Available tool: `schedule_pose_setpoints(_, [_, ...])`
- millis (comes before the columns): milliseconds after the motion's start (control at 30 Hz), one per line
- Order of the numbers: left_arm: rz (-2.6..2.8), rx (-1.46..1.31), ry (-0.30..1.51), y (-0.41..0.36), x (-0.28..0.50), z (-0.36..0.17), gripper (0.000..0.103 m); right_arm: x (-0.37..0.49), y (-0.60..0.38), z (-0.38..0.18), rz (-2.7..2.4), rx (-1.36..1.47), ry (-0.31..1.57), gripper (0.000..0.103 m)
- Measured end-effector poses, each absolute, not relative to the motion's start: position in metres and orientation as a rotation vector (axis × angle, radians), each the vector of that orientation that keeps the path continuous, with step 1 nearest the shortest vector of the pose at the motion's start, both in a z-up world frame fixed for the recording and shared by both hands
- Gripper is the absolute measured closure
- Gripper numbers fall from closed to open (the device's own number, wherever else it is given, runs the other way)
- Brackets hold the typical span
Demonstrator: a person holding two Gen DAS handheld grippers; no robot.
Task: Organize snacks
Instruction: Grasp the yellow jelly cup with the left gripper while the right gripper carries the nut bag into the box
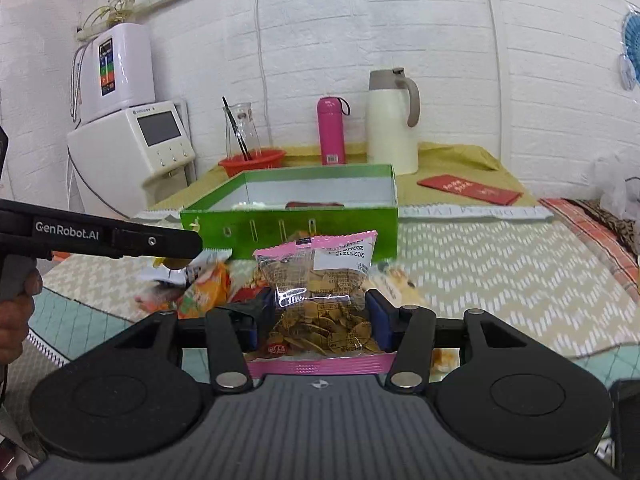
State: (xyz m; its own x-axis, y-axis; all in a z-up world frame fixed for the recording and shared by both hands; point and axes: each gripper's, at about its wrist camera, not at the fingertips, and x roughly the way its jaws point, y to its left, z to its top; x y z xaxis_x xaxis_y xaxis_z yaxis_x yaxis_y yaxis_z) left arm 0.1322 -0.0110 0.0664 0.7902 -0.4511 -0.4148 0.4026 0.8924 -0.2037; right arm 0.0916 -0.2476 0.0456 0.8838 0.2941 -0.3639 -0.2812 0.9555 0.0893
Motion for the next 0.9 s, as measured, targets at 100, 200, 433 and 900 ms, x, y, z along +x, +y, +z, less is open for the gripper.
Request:
schedule_pose_setpoints(100, [-0.4,-0.131,0.447,0.002,0.154,0.082,0.076,0.118,-0.244,0.061,0.305,0.021,0.351,0.018])
schedule_pose_setpoints(200, [-0.357,-0.15,0.447,0.009,0.181,0.091,0.076,0.148,-0.241,0.07,0.297,0.027,0.348,0.018])
schedule_pose_setpoints(433, [-0.302,-0.2,0.494,0.019,0.244,0.086,0.076,0.212,-0.235,0.066,0.271,0.092,0.401,0.018])
schedule_pose_setpoints(900, [-0.244,-0.197,0.59,0.027,0.305,0.053,0.073,0.288,-0.228,0.037,0.217,0.055,0.481,0.017])
